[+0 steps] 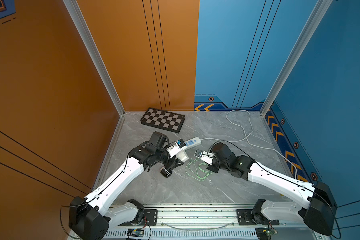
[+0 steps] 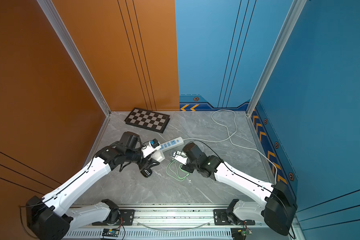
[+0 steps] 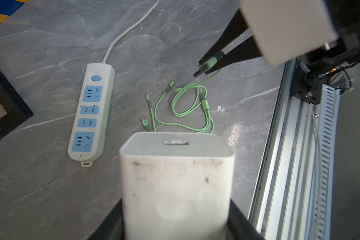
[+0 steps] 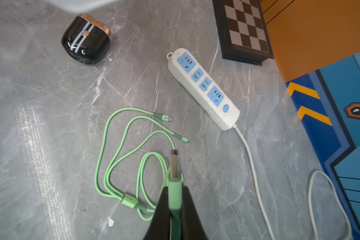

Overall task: Charge the electric shaver
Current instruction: Insert the charging cable into the plug.

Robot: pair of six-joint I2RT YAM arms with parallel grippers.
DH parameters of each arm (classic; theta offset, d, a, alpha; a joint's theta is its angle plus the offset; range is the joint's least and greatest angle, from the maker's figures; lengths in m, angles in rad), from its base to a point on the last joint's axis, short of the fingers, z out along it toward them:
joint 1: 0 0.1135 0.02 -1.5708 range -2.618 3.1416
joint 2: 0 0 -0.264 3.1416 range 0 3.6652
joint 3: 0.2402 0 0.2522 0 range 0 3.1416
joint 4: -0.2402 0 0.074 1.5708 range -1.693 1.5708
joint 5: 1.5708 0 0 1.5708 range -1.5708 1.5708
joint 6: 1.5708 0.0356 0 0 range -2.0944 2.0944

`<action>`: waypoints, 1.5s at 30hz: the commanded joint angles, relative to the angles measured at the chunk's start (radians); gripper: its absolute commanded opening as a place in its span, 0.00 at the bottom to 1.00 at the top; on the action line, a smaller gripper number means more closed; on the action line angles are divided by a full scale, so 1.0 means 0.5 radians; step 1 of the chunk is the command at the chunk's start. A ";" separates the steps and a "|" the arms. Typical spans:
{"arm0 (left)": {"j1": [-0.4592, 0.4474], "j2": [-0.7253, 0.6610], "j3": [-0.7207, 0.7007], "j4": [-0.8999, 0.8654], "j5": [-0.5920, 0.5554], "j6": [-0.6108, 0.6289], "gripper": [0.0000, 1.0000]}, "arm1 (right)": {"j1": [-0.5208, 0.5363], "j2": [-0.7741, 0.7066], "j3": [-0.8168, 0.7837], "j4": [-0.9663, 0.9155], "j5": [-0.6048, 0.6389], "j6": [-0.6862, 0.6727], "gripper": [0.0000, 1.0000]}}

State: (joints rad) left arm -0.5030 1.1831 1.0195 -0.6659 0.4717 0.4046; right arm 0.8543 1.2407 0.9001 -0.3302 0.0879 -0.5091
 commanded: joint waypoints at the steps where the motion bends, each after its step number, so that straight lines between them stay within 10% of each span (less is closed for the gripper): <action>1: -0.009 0.042 0.104 -0.087 0.239 -0.045 0.00 | 0.083 -0.036 -0.017 0.265 0.344 -0.277 0.00; 20: -0.017 0.076 0.043 -0.199 0.302 -0.019 0.00 | 0.532 -0.060 -0.423 1.216 0.978 -1.440 0.00; 30: -0.212 0.061 -0.064 -0.186 -0.133 0.095 0.00 | 0.638 0.056 -0.622 1.912 1.106 -1.878 0.00; 45: -0.203 -0.018 -0.060 -0.162 -0.165 0.092 0.00 | 0.698 0.091 -0.711 1.932 1.177 -1.862 0.00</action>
State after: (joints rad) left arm -0.6086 1.2015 0.9829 -0.7525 0.3851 0.4301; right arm 1.1980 1.2942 0.5568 0.6209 0.6384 -1.4437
